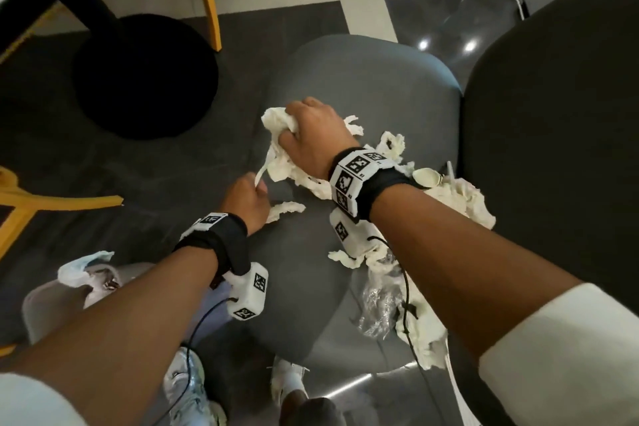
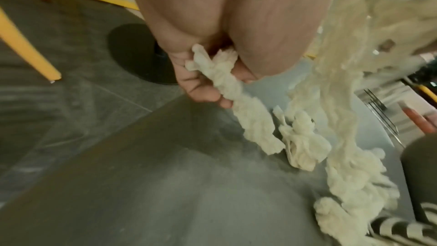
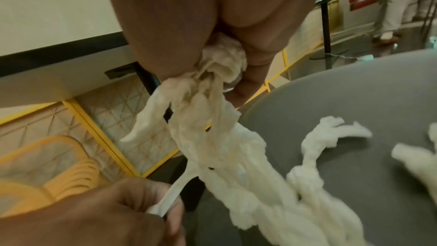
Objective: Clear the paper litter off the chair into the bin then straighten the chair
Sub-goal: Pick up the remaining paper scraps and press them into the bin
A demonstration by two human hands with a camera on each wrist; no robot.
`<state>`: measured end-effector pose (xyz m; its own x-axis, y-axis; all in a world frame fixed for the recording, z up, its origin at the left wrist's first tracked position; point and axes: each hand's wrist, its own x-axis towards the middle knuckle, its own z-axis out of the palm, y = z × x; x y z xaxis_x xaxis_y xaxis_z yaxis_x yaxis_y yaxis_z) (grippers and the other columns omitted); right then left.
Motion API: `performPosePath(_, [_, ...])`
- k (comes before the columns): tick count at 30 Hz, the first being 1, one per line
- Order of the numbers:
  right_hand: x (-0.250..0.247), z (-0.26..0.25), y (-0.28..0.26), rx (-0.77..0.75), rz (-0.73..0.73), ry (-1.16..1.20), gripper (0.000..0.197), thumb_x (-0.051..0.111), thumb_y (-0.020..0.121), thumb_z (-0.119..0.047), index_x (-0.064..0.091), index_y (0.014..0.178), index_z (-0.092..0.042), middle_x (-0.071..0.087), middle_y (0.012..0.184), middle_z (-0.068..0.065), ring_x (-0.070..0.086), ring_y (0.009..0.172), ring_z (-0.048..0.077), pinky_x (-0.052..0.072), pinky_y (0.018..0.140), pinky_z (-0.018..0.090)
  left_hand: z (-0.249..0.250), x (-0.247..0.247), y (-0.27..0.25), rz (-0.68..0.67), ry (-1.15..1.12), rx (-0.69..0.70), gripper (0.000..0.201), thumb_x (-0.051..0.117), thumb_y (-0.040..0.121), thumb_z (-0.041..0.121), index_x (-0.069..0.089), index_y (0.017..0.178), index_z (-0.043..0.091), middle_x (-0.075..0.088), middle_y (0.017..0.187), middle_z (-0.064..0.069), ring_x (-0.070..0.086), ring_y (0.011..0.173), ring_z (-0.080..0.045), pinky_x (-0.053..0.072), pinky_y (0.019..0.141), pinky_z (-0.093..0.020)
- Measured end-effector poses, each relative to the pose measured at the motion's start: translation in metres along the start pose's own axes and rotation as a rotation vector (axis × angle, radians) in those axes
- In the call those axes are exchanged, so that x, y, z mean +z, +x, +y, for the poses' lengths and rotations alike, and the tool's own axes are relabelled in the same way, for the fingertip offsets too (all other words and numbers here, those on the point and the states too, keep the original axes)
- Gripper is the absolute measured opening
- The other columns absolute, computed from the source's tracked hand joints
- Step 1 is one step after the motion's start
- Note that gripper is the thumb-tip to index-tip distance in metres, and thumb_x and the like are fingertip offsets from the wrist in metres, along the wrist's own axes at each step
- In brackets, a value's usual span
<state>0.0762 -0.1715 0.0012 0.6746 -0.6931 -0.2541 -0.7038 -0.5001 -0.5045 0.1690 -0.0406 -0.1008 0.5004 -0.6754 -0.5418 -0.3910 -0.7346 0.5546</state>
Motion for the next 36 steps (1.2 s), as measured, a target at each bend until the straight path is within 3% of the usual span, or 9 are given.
performPosePath(4, [0.032, -0.030, -0.016, 0.086, -0.052, 0.064, 0.021, 0.056, 0.086, -0.031, 0.058, 0.087, -0.010, 0.062, 0.093, 0.011, 0.059, 0.088, 0.032, 0.047, 0.074, 0.036, -0.038, -0.019, -0.012, -0.020, -0.293, -0.148, 0.019, 0.049, 0.087, 0.006, 0.058, 0.072, 0.013, 0.065, 0.081, -0.015, 0.065, 0.085, -0.036, 0.047, 0.071, -0.034])
performPosePath(9, [0.084, -0.076, -0.045, 0.089, -0.131, 0.124, 0.024, 0.057, 0.088, -0.030, 0.063, 0.101, -0.010, 0.064, 0.103, 0.013, 0.061, 0.095, 0.033, 0.042, 0.073, 0.032, -0.073, -0.053, -0.048, -0.092, -0.643, -0.340, 0.028, 0.048, 0.082, 0.028, 0.070, 0.080, 0.010, 0.067, 0.076, -0.013, 0.060, 0.068, -0.027, 0.042, 0.057, -0.028])
performPosePath(13, [0.128, -0.122, -0.061, 0.086, -0.139, 0.202, 0.037, 0.057, 0.090, -0.028, 0.060, 0.121, -0.008, 0.061, 0.117, 0.016, 0.059, 0.108, 0.034, 0.046, 0.090, 0.037, -0.100, -0.076, -0.077, -0.164, -0.979, -0.387, 0.052, 0.042, 0.081, 0.059, 0.072, 0.092, 0.019, 0.068, 0.087, -0.011, 0.064, 0.081, -0.029, 0.044, 0.075, -0.039])
performPosePath(17, [0.167, -0.157, -0.068, 0.100, -0.171, 0.243, 0.034, 0.056, 0.090, -0.022, 0.057, 0.121, -0.006, 0.058, 0.118, 0.017, 0.057, 0.109, 0.035, 0.044, 0.092, 0.037, -0.127, -0.099, -0.099, -0.223, -1.219, -0.385, 0.056, 0.038, 0.094, 0.062, 0.076, 0.092, 0.021, 0.073, 0.073, -0.004, 0.069, 0.064, -0.016, 0.055, 0.055, -0.025])
performPosePath(20, [0.193, -0.191, -0.073, 0.059, -0.224, 0.249, 0.027, 0.052, 0.091, -0.018, 0.056, 0.114, -0.005, 0.058, 0.112, 0.015, 0.058, 0.105, 0.034, 0.047, 0.089, 0.040, -0.154, -0.122, -0.113, -0.186, -1.179, -0.408, 0.056, 0.049, 0.086, 0.067, 0.073, 0.098, 0.018, 0.076, 0.077, -0.003, 0.072, 0.066, -0.013, 0.057, 0.057, -0.025])
performPosePath(24, [0.236, -0.248, -0.075, 0.007, -0.310, 0.306, 0.025, 0.049, 0.093, -0.017, 0.055, 0.115, -0.006, 0.062, 0.114, 0.015, 0.060, 0.106, 0.032, 0.049, 0.094, 0.045, -0.223, -0.147, -0.116, 0.103, -1.078, -0.543, 0.078, 0.063, 0.056, 0.077, 0.071, 0.108, 0.019, 0.077, 0.099, -0.008, 0.073, 0.094, -0.029, 0.056, 0.091, -0.050])
performPosePath(27, [0.273, -0.294, -0.081, -0.075, -0.378, 0.308, 0.024, 0.048, 0.094, -0.020, 0.056, 0.114, -0.009, 0.063, 0.114, 0.012, 0.061, 0.106, 0.029, 0.050, 0.093, 0.047, -0.272, -0.172, -0.133, 0.177, -1.082, -0.593, 0.070, 0.059, 0.064, 0.073, 0.069, 0.111, 0.022, 0.077, 0.098, -0.007, 0.073, 0.093, -0.028, 0.056, 0.091, -0.048])
performPosePath(30, [0.309, -0.339, -0.089, -0.135, -0.464, 0.264, 0.033, 0.049, 0.095, -0.021, 0.053, 0.126, -0.010, 0.060, 0.126, 0.012, 0.057, 0.117, 0.030, 0.046, 0.100, 0.044, -0.315, -0.198, -0.152, 0.324, -1.014, -0.576, 0.040, 0.052, 0.087, 0.051, 0.071, 0.098, 0.017, 0.076, 0.091, -0.007, 0.072, 0.089, -0.026, 0.057, 0.084, -0.042])
performPosePath(36, [0.381, -0.369, -0.097, -0.192, -0.603, 0.215, 0.036, 0.050, 0.095, -0.014, 0.052, 0.131, -0.009, 0.062, 0.125, 0.013, 0.059, 0.117, 0.027, 0.044, 0.102, 0.035, -0.414, -0.197, -0.152, 0.307, -0.896, -0.645, 0.043, 0.049, 0.077, 0.053, 0.073, 0.087, 0.018, 0.076, 0.093, -0.006, 0.070, 0.092, -0.027, 0.054, 0.093, -0.049])
